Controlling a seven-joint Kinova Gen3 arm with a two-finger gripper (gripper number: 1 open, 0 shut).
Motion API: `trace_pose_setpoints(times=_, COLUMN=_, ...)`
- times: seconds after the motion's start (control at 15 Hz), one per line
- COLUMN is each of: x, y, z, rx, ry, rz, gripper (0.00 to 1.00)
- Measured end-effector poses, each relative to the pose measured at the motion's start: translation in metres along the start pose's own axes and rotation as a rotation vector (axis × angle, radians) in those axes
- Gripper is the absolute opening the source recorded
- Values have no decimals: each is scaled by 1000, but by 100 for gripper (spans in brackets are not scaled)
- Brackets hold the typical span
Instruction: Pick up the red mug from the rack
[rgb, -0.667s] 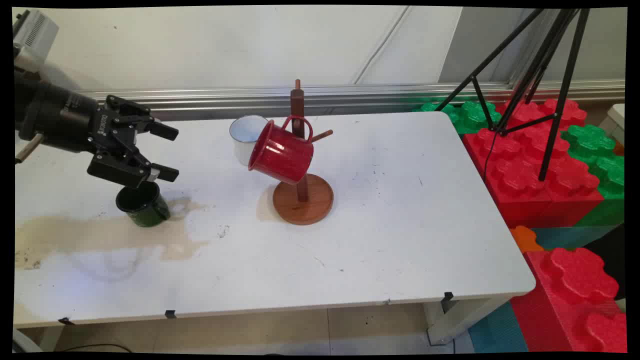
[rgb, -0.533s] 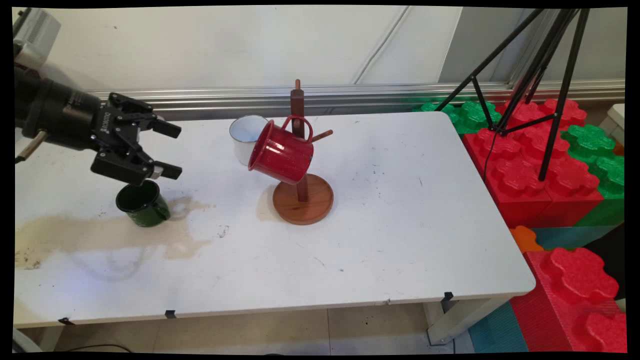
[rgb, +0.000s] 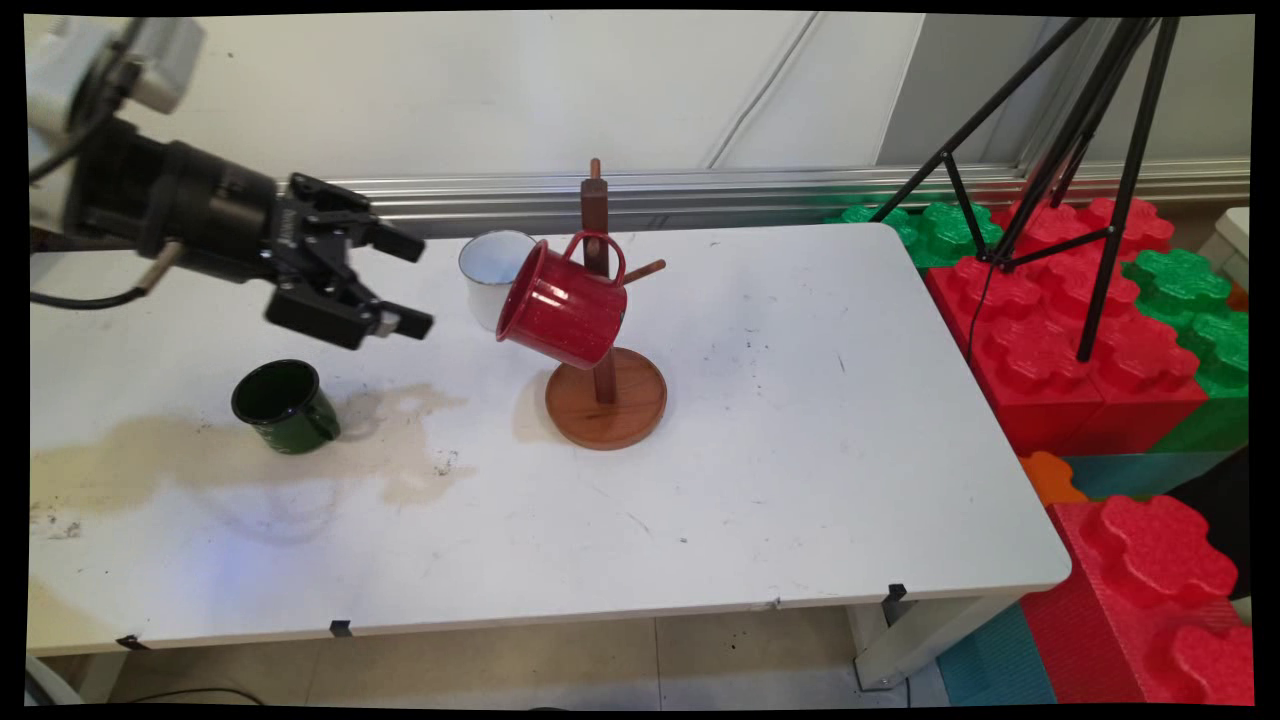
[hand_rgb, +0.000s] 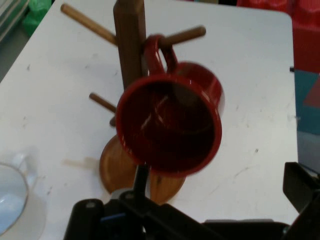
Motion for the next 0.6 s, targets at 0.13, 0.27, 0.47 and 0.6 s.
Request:
trace_pose_setpoints(times=0.13, x=6, y=-2, z=17, rx=-13, ry=7, rz=-12, gripper=100)
trace_pose_setpoints(times=0.27, x=10, y=-2, z=32, rx=-28, ry=9, rz=-22, gripper=100)
trace_pose_setpoints(times=0.47, x=14, y=-1, z=56, rx=-55, ry=9, rz=-40, gripper=100)
trace_pose_setpoints(times=0.6, x=16, y=1, z=70, rx=-71, ry=11, rz=-55, gripper=100)
